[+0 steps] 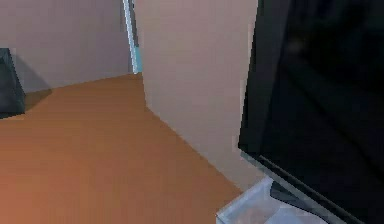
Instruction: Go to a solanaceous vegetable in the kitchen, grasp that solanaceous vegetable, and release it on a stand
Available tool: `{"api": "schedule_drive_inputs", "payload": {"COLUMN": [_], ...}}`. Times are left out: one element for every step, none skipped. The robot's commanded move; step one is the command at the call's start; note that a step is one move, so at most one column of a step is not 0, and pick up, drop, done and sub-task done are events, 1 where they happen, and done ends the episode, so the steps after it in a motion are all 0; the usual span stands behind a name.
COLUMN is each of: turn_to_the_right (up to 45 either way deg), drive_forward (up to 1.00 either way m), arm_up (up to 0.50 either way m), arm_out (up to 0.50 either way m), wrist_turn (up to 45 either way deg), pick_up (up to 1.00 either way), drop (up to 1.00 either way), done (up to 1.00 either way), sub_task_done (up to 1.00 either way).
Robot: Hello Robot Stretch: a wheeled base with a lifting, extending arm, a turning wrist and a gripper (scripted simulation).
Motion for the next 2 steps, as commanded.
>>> {"api": "schedule_drive_inputs", "payload": {"turn_to_the_right": [0.0, 0.0], "drive_forward": [0.00, 0.00], "arm_up": [0.00, 0.00], "arm_out": [0.00, 0.00], "wrist_turn": [39.0, 0.0], "pick_up": [0.00, 0.00], "drop": [0.00, 1.00], "done": [0.00, 0.00], "sub_task_done": [0.00, 0.00]}}
